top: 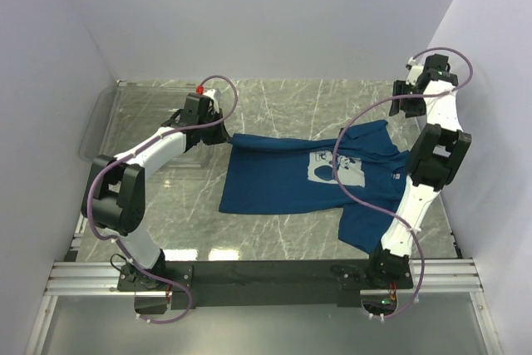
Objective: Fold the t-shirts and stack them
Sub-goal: Flatten the tshirt out
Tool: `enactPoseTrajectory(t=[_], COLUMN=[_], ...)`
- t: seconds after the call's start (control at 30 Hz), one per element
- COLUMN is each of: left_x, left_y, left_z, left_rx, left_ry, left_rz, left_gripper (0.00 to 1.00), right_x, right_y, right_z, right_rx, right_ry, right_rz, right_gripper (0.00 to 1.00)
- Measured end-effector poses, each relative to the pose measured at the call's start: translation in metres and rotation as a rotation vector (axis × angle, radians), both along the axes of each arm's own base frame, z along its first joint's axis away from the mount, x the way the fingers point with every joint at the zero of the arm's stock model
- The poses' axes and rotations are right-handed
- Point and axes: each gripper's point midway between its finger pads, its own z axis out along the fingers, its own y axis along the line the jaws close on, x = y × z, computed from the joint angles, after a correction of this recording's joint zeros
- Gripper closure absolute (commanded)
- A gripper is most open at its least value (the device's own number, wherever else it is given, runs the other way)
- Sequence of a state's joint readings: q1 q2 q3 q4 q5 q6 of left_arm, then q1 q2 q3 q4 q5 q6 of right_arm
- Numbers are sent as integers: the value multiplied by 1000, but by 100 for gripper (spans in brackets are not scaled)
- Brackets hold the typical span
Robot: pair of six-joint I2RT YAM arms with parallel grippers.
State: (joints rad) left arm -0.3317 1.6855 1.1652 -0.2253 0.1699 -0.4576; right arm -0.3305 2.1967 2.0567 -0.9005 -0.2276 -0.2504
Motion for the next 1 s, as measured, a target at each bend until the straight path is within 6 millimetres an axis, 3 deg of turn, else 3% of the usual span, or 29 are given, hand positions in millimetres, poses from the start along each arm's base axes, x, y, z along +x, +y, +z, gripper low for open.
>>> enactPoseTrajectory(t=[0.17,0.3,0.4,0.73,1.0], left_x=[1,0,-1,-3,-3], left_y=[-1,-2,-3,-9,-12], left_z=[1,0,0,-10,-20], left_rx=[-7,-11,-15,-38,-29], left_ry=[-5,-3,-1,41,68], left_rz=[-5,-11,-11,-7,-10], left_gripper=[100,100,100,100,100], right_x=[17,17,22,49,48], right_y=[1,7,9,3,5], right_z=[-37,-74,-88,-71,-91], right_rx=[80,144,171,168,187], right_ry=[30,92,112,30,62], right_rz=[-73,-147,-204,-281,-290], right_gripper=[37,41,43,49,57])
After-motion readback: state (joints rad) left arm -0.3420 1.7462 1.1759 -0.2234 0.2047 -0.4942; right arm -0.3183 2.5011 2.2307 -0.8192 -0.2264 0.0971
